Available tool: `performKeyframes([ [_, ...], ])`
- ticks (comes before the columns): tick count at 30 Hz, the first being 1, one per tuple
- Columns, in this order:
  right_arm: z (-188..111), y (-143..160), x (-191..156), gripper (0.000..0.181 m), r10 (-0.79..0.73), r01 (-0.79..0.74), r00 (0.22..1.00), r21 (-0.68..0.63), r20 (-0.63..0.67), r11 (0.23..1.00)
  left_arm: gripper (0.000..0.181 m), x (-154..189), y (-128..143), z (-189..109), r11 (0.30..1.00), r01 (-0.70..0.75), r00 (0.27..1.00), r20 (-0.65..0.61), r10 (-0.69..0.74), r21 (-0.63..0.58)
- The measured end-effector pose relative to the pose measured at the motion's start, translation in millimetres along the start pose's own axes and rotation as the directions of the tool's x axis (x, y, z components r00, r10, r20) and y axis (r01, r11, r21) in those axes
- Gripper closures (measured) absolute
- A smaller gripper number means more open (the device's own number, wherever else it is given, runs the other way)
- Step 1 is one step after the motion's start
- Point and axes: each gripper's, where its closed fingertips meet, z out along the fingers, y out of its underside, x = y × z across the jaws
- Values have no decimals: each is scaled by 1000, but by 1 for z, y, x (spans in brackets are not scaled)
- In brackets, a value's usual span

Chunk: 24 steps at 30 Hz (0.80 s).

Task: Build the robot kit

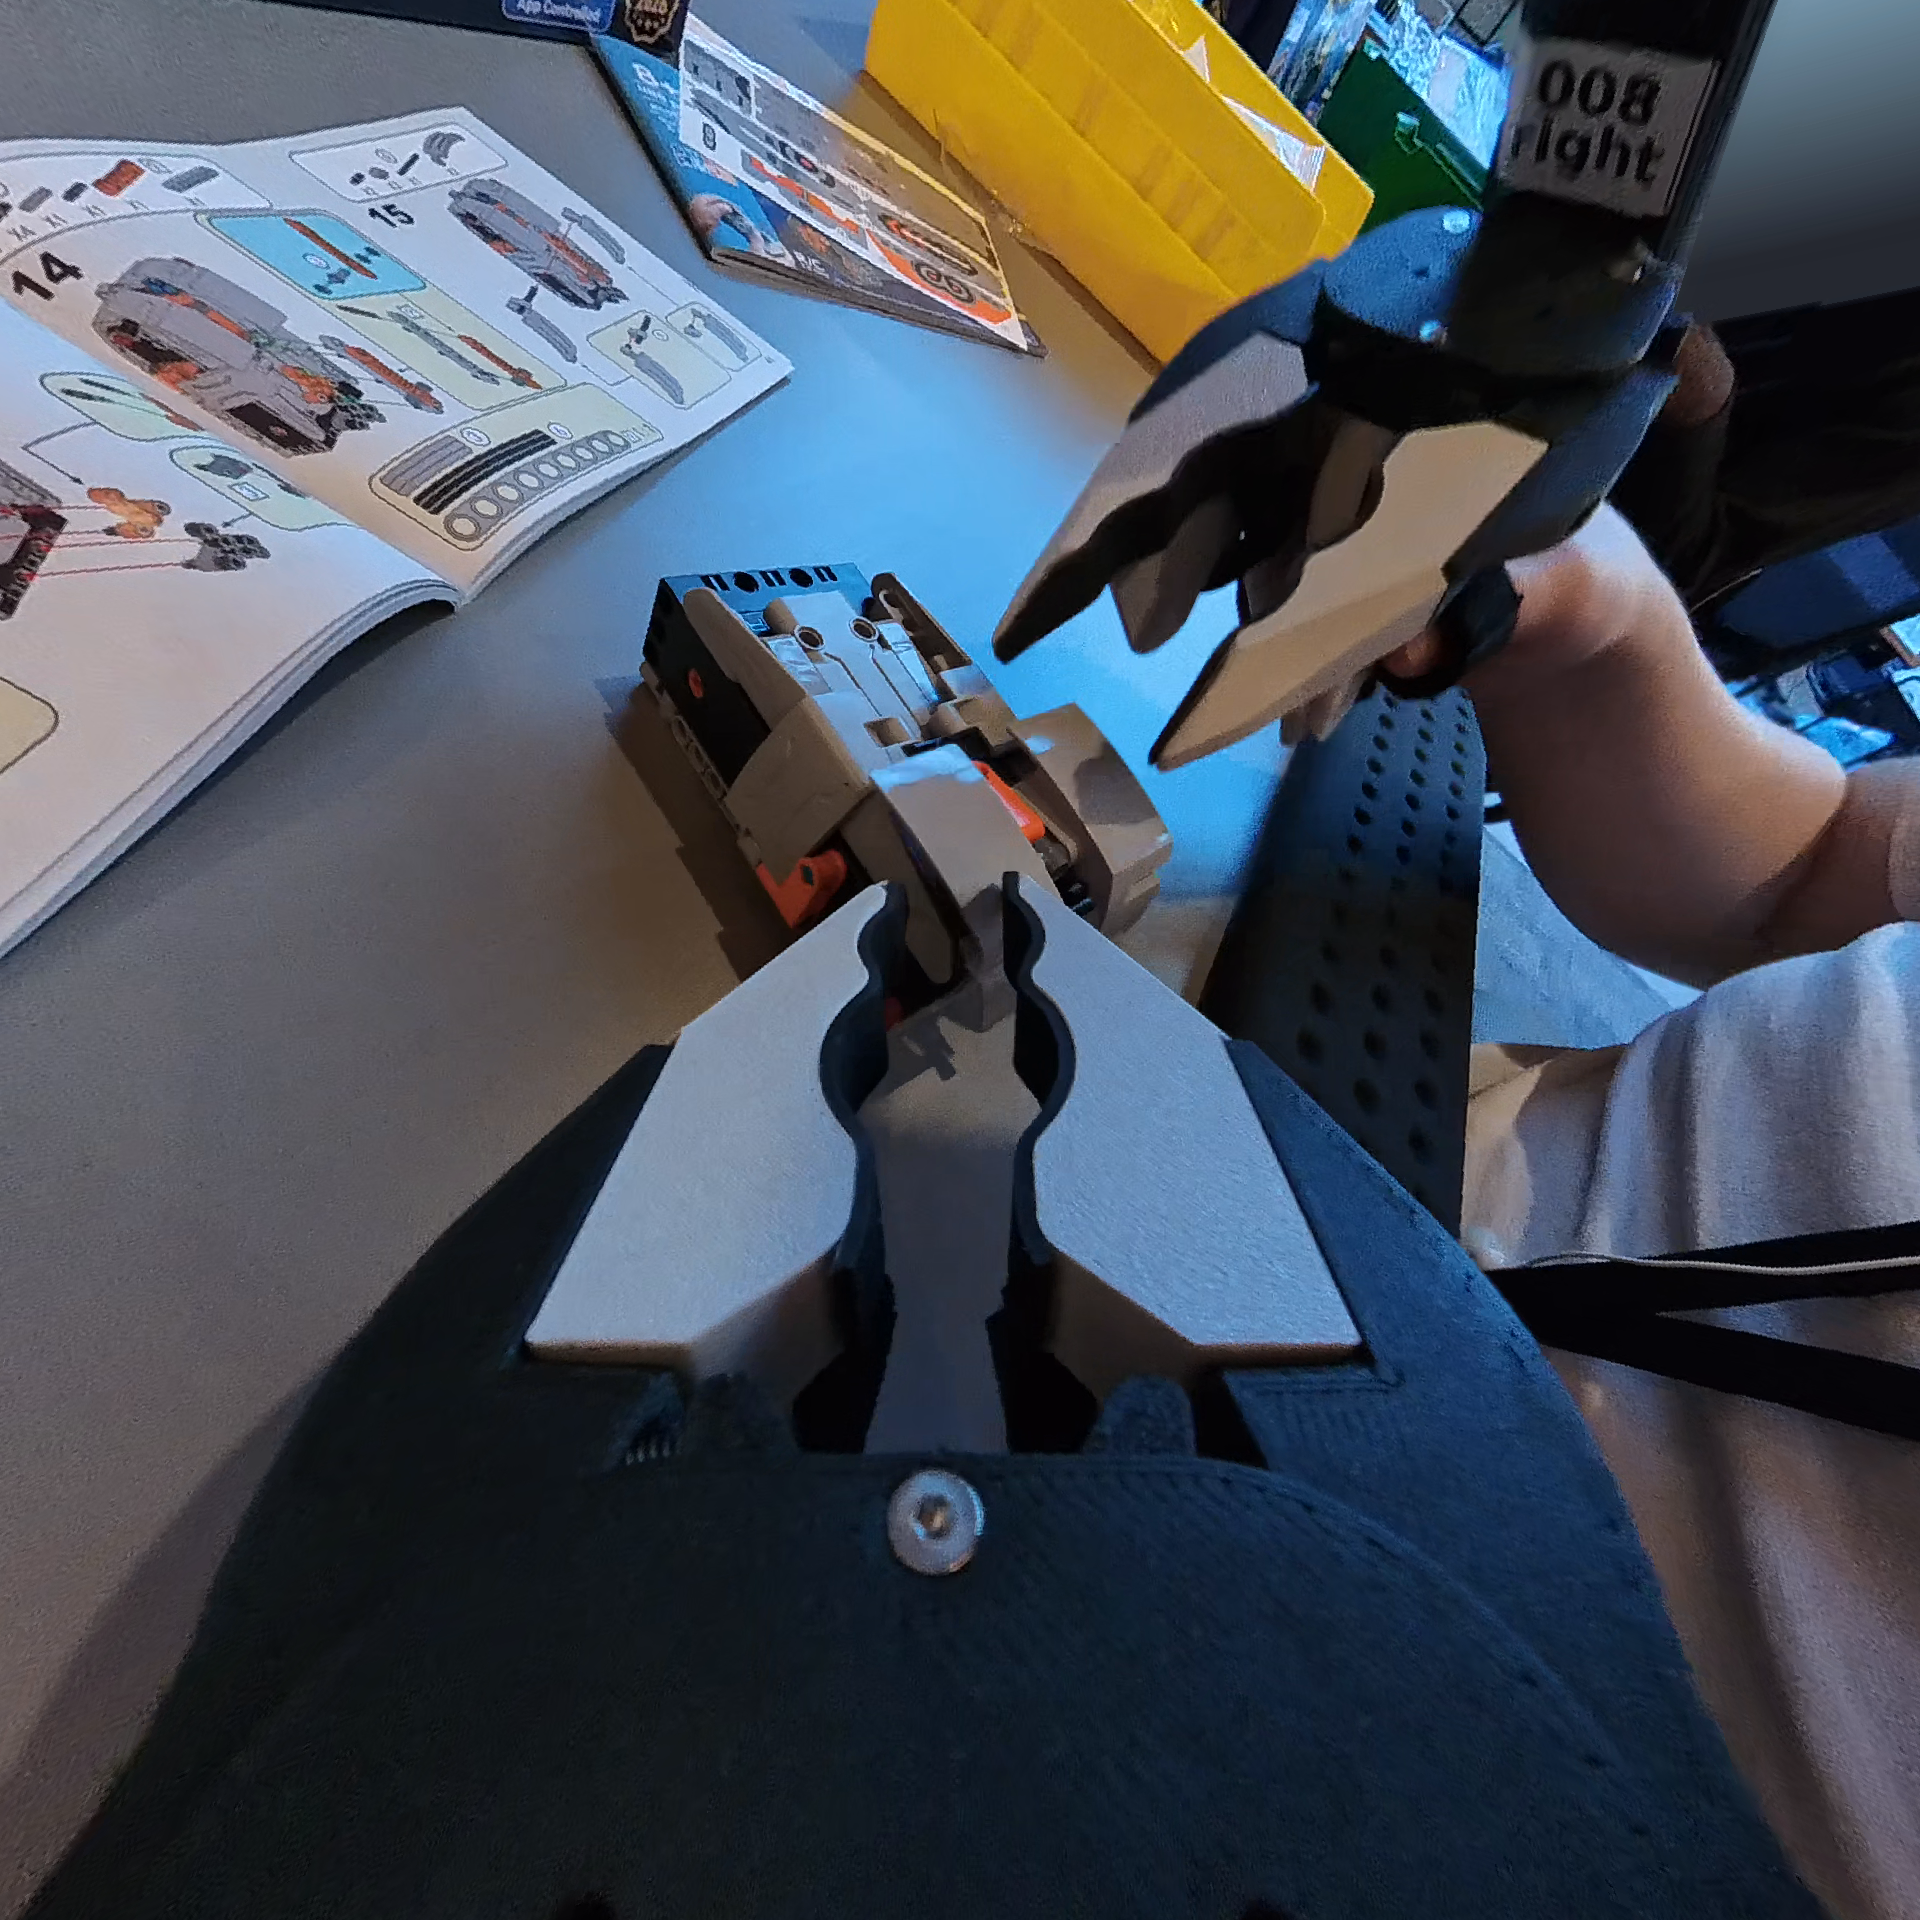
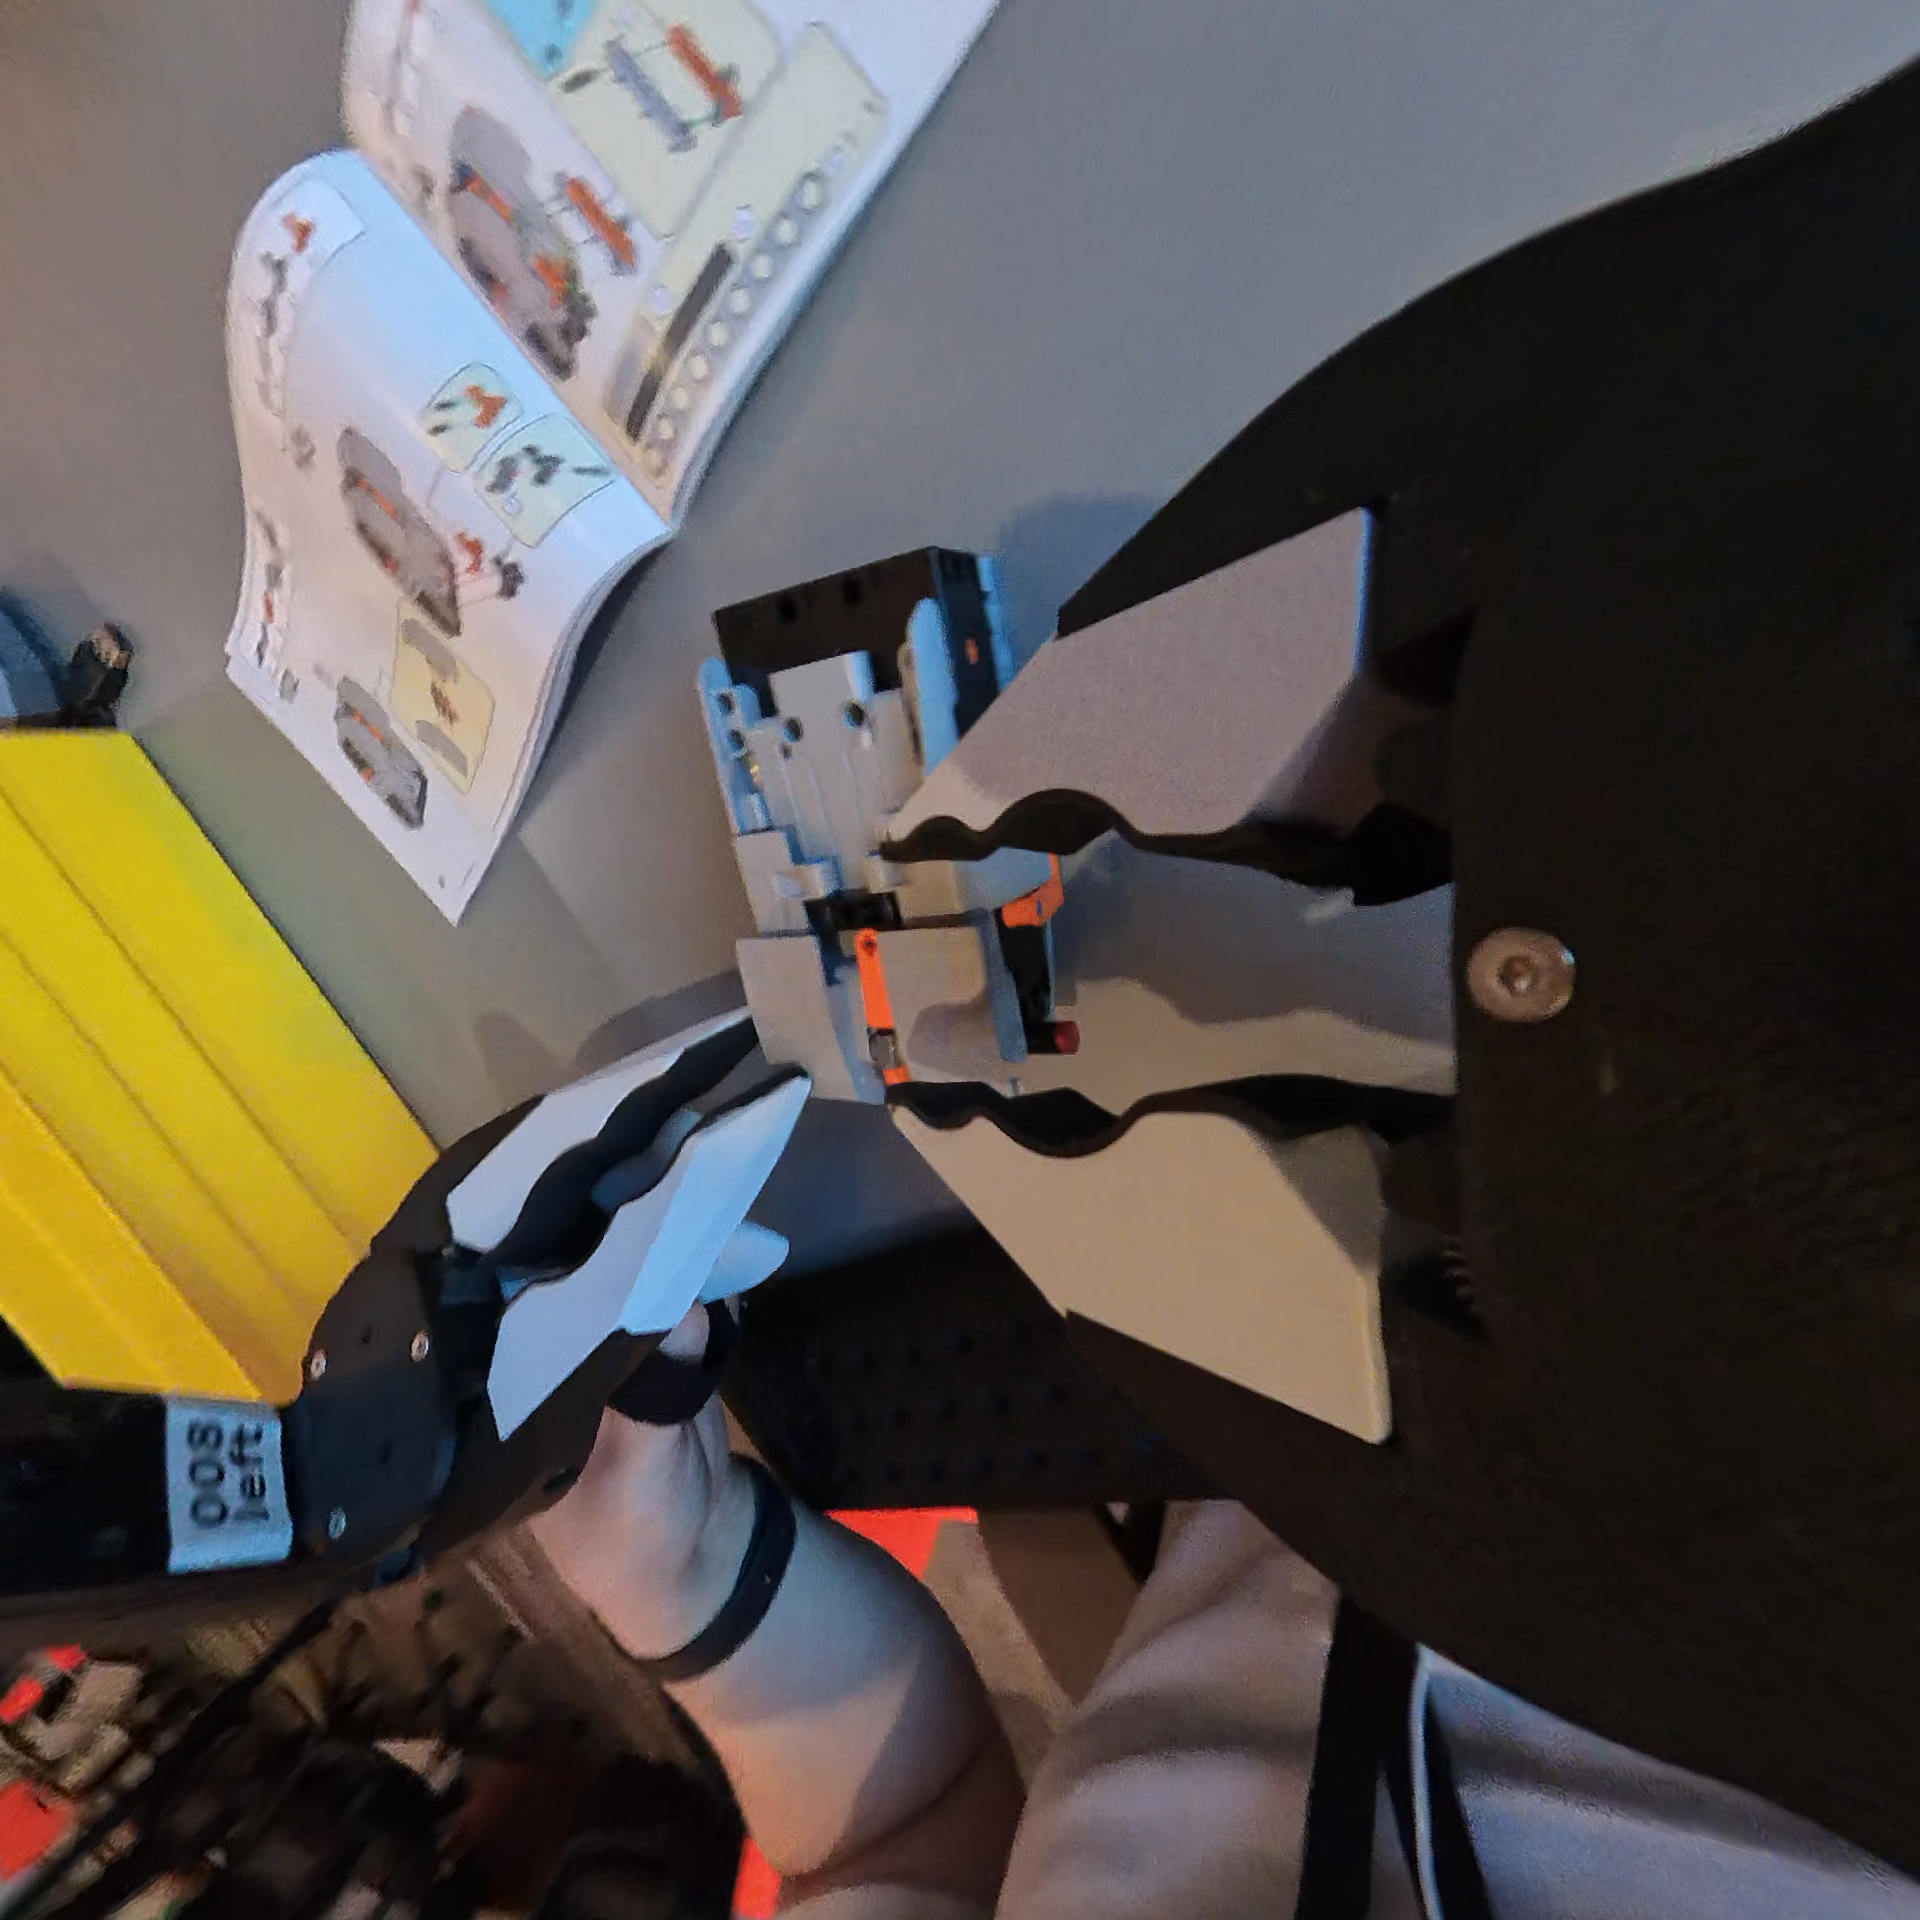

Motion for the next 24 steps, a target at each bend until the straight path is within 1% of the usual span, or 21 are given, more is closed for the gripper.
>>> performKeyframes([
  [2, 1, -6, -1, 142, -24, 27, 998, -61, 54, 998, 163, 0, 1, -1, 1000, 7, 1000, 3, -7, 3],
  [4, 5, -8, 3, 142, -30, 45, 995, -152, 97, 987, 162, 2, 0, -3, 1000, 3, 1000, 8, -4, 12],
  [6, 9, -2, 8, 146, -10, 54, 989, -298, 146, 953, 162, 4, -1, -5, 1000, 0, 1000, 15, -1, 25],
  [8, 12, 0, 7, 149, 8, 73, 979, -389, 203, 918, 161, 7, -2, -8, 999, -2, 1000, 22, 1, 42],
  [9, 13, 2, 6, 150, 17, 84, 975, -441, 222, 893, 160, 7, -2, -8, 999, -3, 999, 37, 1, 50],
  [11, 12, 5, 5, 150, -7, 130, 971, -499, 241, 857, 160, 6, -1, -10, 998, -18, 996, 90, 13, 58],
  [13, 12, 6, 2, 151, -79, 203, 965, -516, 252, 832, 158, 4, 0, -12, 997, -49, 985, 168, 39, 58],
  [15, 14, 6, 3, 150, -155, 249, 963, -508, 221, 824, 154, 2, 1, -13, 996, -81, 968, 240, 70, 38],
  [16, 15, 6, 2, 150, -173, 255, 964, -504, 203, 825, 154, 3, 3, -11, 994, -105, 962, 254, 97, 18],
  [18, 17, 9, -2, 148, -159, 233, 970, -505, 185, 831, 153, 2, 5, -7, 988, -154, 951, 269, 154, -21],
  [21, 20, 8, -5, 145, -134, 185, 981, -482, 139, 856, 153, -1, 5, -3, 983, -172, 956, 229, 183, -65],
  [24, 21, 8, -5, 143, -146, 176, 984, -480, 99, 860, 153, 2, 0, -2, 989, -132, 985, 105, 138, -63],
])
